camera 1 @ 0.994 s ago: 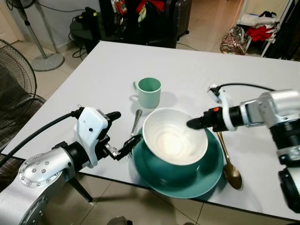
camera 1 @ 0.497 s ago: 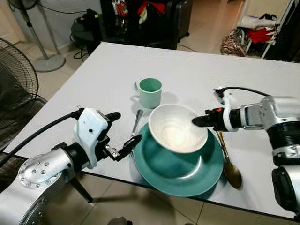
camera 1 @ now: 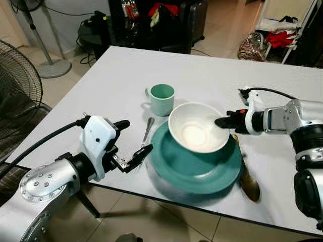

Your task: Setting the table

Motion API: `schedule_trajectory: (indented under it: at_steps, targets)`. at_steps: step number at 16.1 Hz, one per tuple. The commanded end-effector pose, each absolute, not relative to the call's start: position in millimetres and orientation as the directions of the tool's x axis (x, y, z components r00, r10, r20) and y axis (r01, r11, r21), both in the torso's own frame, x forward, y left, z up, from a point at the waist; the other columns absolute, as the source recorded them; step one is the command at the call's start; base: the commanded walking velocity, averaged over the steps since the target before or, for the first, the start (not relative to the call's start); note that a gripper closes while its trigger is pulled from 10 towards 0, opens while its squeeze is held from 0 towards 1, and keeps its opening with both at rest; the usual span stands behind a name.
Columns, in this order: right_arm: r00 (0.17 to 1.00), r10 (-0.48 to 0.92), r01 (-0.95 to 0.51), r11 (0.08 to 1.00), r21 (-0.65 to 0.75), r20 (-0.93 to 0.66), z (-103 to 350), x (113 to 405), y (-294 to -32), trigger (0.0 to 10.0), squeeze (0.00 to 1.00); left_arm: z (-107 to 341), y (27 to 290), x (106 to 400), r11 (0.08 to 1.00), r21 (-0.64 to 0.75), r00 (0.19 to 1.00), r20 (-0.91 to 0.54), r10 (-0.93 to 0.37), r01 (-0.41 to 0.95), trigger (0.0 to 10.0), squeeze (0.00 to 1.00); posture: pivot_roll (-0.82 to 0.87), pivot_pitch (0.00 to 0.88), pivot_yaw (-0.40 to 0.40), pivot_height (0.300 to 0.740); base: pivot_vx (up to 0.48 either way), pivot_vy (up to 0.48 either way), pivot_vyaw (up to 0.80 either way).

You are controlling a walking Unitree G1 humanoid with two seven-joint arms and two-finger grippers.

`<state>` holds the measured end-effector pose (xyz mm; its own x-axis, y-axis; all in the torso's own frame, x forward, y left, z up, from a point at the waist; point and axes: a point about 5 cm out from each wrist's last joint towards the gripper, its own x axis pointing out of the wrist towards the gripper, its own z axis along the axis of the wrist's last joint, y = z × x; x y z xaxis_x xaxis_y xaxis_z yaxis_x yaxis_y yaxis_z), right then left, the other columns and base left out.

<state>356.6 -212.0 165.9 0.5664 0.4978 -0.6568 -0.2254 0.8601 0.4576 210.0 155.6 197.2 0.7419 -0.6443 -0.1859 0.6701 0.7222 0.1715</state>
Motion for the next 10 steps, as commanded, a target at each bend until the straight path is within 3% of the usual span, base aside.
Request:
schedule_trajectory:
  at_steps: [1,4,10]
  targets:
    - [0.599,0.438,-0.187,0.890,0.415,-0.670,169,360,-220,0.0,0.00,198,157,212,0.720,0.193,0.746,-0.190,-0.638,0.666,10.0,0.00,0.04,0.052,0.025,0.740,0.000,0.000,0.00]
    - [0.584,0.475,-0.202,0.870,0.449,-0.658,169,361,-214,0.0,0.00,199,158,212,0.721,0.196,0.747,-0.188,-0.638,0.665,10.0,0.00,0.04,0.052,0.025,0.740,0.000,0.000,0.00]
    - [0.446,0.622,-0.245,0.776,0.581,-0.644,173,345,-201,0.0,0.00,198,156,210,0.710,0.183,0.733,-0.197,-0.651,0.680,10.0,0.00,0.04,0.050,0.028,0.740,0.000,0.000,0.00]
